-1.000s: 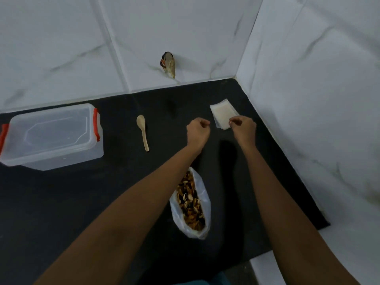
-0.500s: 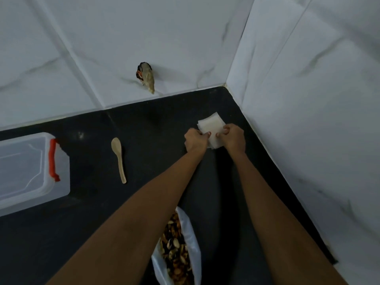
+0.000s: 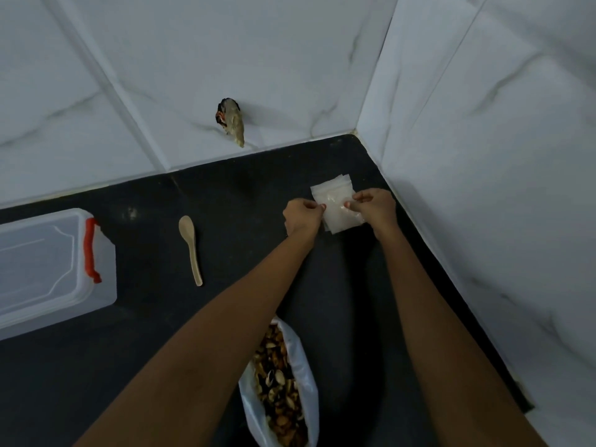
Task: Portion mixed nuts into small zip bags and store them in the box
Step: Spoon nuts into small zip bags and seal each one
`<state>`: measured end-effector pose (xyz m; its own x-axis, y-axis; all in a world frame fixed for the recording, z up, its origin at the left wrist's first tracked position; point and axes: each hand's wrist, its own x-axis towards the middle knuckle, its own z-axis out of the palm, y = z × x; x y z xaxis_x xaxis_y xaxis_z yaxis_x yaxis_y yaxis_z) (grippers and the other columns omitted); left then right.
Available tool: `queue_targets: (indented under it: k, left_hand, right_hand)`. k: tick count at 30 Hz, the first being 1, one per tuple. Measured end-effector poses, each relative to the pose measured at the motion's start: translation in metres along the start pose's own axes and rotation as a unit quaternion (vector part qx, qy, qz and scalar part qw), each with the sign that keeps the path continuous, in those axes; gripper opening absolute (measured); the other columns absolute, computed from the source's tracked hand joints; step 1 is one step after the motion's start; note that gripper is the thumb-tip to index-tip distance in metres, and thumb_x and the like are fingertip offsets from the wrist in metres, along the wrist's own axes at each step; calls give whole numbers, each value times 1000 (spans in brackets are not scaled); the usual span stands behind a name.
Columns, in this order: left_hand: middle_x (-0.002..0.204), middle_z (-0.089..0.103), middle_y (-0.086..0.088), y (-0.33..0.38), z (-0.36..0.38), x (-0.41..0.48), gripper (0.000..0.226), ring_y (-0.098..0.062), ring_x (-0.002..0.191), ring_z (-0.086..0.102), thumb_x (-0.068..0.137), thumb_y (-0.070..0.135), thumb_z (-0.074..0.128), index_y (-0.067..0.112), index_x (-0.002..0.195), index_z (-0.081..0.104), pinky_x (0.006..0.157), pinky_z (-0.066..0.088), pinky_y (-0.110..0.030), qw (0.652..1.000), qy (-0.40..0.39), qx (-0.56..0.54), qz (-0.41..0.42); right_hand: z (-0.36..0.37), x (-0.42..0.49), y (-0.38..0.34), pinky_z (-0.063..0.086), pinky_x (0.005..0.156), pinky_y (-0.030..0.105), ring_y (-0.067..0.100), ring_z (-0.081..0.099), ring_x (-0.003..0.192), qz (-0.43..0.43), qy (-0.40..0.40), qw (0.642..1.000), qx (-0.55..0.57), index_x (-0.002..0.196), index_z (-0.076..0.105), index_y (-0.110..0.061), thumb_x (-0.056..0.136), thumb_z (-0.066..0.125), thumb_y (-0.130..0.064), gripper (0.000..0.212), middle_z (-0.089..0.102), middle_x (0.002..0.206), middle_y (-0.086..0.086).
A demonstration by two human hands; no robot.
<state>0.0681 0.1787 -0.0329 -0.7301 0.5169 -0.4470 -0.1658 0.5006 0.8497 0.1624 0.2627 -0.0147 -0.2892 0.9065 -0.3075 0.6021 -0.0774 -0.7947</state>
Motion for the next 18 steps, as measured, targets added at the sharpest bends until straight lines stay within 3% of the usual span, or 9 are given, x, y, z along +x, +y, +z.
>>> queue_targets:
  k: [8, 12, 18]
  left_hand:
    - [103, 63, -10, 2, -50, -69, 11, -22, 96, 63, 87, 15, 61, 10, 96, 58, 81, 56, -37, 989, -9, -143, 45]
    - [96, 66, -7, -8, -91, -112, 16, -17, 89, 66, 82, 14, 68, 15, 93, 57, 73, 57, -28, 984, -5, -161, 74]
    - [92, 67, -2, -34, -157, -174, 14, -9, 86, 67, 81, 11, 67, 18, 89, 58, 67, 56, -19, 984, 3, -158, 77]
  right_hand:
    - [-12, -77, -21, 45, 77, 20, 13, 56, 94, -17, -57, 994, 89, 107, 61, -6, 79, 71, -11, 30, 60, 102, 2]
    - [-10, -135, -30, 42, 58, 10, 3, 55, 78, -25, -113, 986, 117, 101, 61, -9, 82, 67, -14, 21, 59, 85, -6]
    - [6, -210, -27, 42, 48, 6, 4, 59, 79, -11, -205, 970, 128, 97, 61, -13, 82, 67, -15, 16, 63, 88, -4]
